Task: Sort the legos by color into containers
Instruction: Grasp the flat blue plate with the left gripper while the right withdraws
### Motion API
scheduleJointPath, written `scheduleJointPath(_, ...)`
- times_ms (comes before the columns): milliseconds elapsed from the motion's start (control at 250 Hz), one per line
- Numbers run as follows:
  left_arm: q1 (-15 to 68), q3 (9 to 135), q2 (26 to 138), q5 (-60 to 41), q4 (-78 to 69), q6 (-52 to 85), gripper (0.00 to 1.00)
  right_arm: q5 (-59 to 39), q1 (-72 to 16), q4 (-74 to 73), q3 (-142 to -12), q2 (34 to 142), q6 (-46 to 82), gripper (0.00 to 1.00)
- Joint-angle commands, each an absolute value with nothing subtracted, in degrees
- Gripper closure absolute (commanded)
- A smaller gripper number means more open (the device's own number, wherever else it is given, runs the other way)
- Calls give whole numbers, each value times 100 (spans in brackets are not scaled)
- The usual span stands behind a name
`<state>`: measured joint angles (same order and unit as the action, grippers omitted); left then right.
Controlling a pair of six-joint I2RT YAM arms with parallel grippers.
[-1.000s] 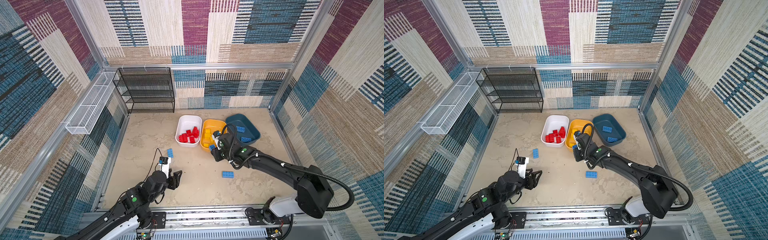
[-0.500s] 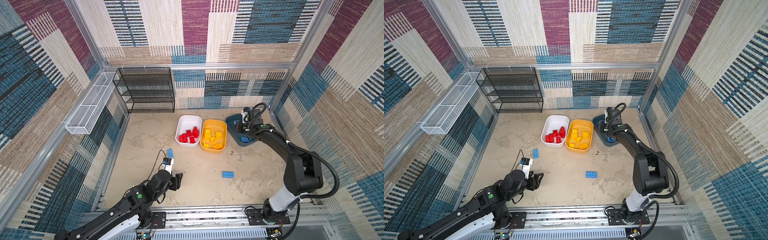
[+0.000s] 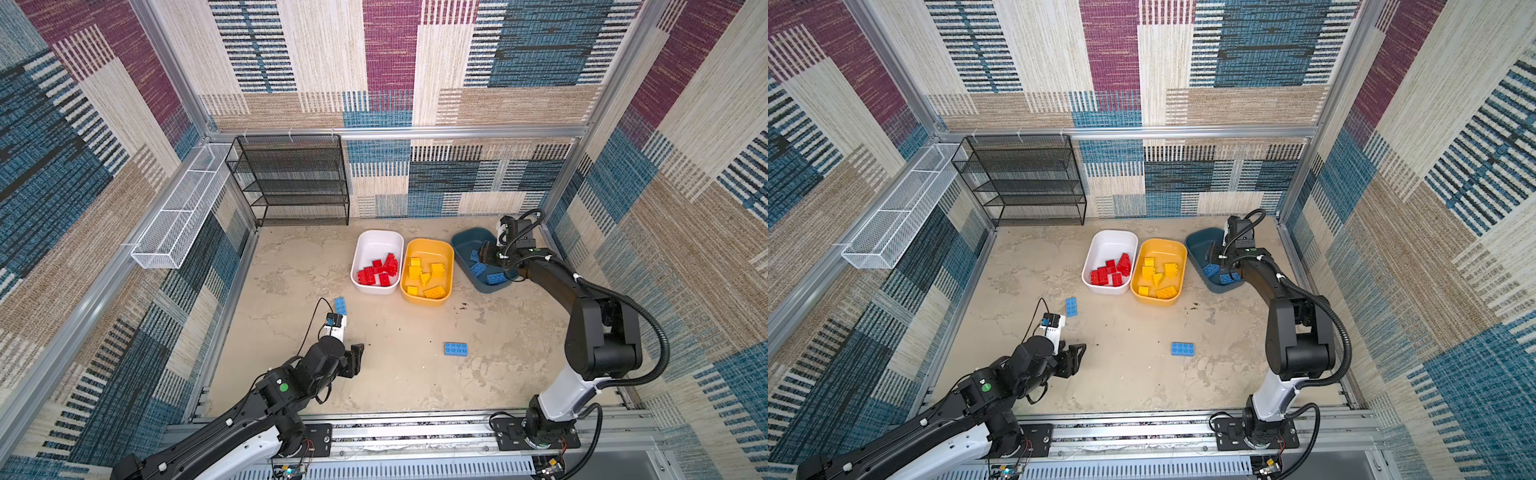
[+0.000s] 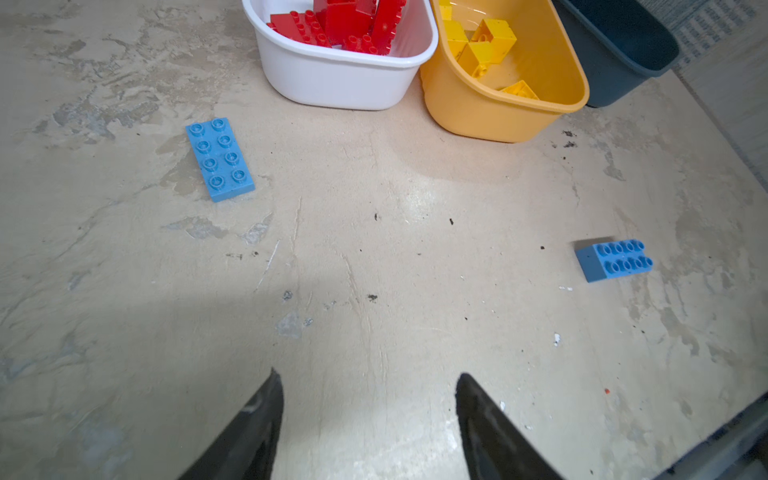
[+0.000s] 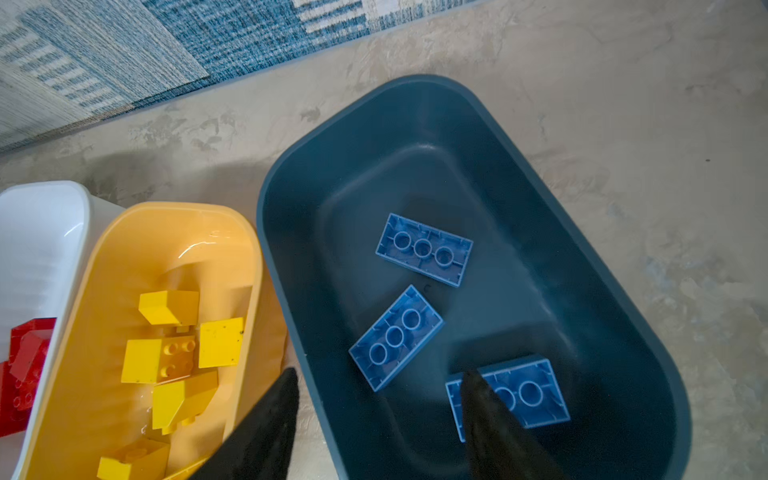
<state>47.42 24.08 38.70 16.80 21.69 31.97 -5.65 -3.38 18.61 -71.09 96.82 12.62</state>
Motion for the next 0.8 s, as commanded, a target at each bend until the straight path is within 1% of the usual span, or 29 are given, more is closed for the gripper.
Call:
scheduleJointPath(0,4581,2688,4249,2105,2042,3242,32,-773,-395,1458,-6970,9359,1292,35)
scheduleJointPath(100,4303,2970,4876,2279,1958,3133,30,-629,-738,1255,-6669,8947,1260,33)
scheduleJointPath(224,3865,3302,5823,2266,1626,2959,29,-404,-1373,1044,-6265,8424,1253,28)
scheduleJointPath(300,3603,3524,6449,2352,1498,2855,29,-292,-1779,910,-6007,8121,1274,26)
scheduleJointPath(464,3168,4046,7630,2160,1225,2709,30,-104,-2471,758,-5654,7647,1318,25)
scheduleJointPath(608,2923,4454,8439,2171,1145,2734,31,4,-2856,728,-5506,7355,1293,25)
scheduleJointPath(680,2853,4570,8741,2115,971,2707,33,0,-2926,705,-5459,7257,1265,25)
scheduleJointPath(796,2731,4913,9282,2104,1137,2720,34,158,-2952,646,-5319,7175,1198,25)
